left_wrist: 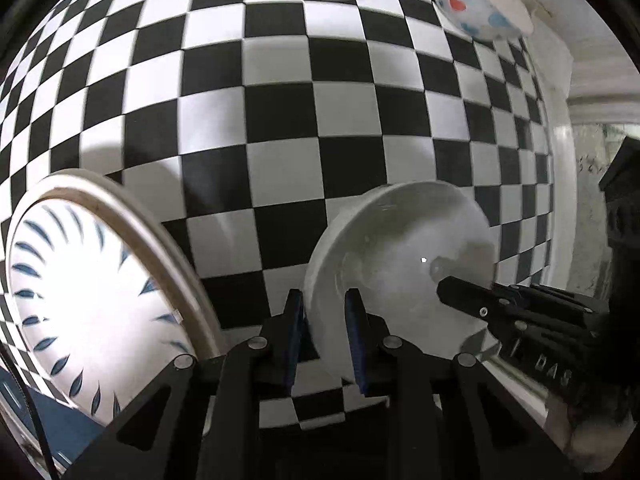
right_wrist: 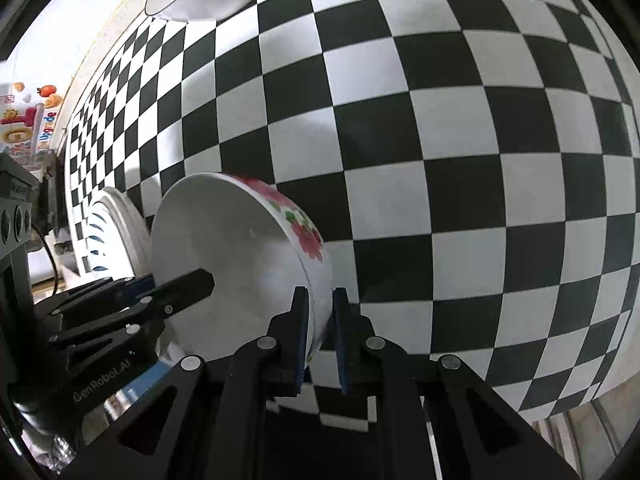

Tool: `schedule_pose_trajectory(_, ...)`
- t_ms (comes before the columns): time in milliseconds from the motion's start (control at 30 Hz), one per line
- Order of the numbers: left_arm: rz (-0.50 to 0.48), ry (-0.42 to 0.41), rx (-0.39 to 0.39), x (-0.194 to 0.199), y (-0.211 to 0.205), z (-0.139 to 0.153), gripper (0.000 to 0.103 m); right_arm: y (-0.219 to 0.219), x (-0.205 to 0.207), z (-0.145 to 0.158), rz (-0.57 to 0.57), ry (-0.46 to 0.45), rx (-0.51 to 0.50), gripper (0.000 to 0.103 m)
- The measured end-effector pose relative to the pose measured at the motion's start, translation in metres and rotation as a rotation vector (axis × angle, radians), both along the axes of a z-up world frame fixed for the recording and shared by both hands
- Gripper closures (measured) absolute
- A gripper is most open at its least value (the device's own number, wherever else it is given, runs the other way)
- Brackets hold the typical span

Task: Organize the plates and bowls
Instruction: 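Grasp a white bowl with the left gripper while the right gripper grasps the red-flower bowl, then lift the white bowl with the left gripper while the right gripper lifts the red-flower bowl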

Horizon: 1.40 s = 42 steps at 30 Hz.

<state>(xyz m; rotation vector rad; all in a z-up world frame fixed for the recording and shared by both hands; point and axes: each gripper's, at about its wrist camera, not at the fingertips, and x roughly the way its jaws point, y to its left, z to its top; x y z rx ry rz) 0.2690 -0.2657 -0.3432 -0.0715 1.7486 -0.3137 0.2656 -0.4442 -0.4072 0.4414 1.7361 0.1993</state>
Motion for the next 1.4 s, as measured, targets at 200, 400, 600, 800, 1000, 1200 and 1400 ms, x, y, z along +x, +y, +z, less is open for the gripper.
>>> schedule_pose_trajectory(200, 0.084, -0.135, -0.01, 0.037, 0.033, 0.061, 0.074, -0.033, 0.021, 0.057, -0.081, -0.106, 0.008, 0.077)
schedule_pose_trajectory(400, 0.145, -0.183, -0.036, 0.133, 0.039, 0.063, 0.074, -0.036, 0.11, 0.076, -0.107, -0.238, 0.035, 0.069)
schedule_pose_trajectory(600, 0.091, -0.106, -0.04, 0.202, 0.021, 0.017, 0.074, -0.014, 0.203, 0.037, -0.115, -0.202, 0.078, 0.069)
schedule_pose_trajectory(800, 0.088, -0.063, -0.039, 0.223, 0.015, -0.015, 0.077, -0.004, 0.237, 0.011, -0.098, -0.171, 0.033, 0.088)
schedule_pose_trajectory(1000, 0.072, -0.108, 0.005, 0.219, 0.011, -0.009, 0.082, 0.007, 0.243, 0.01, -0.045, -0.194, -0.036, 0.091)
schedule_pose_trajectory(1200, 0.062, -0.153, 0.021, 0.201, 0.012, 0.013, 0.082, 0.019, 0.233, 0.022, -0.02, -0.211, -0.039, 0.092)
schedule_pose_trajectory(1400, 0.038, -0.194, 0.011, 0.17, 0.008, 0.046, 0.082, 0.012, 0.208, 0.059, -0.017, -0.255, -0.03, 0.092)
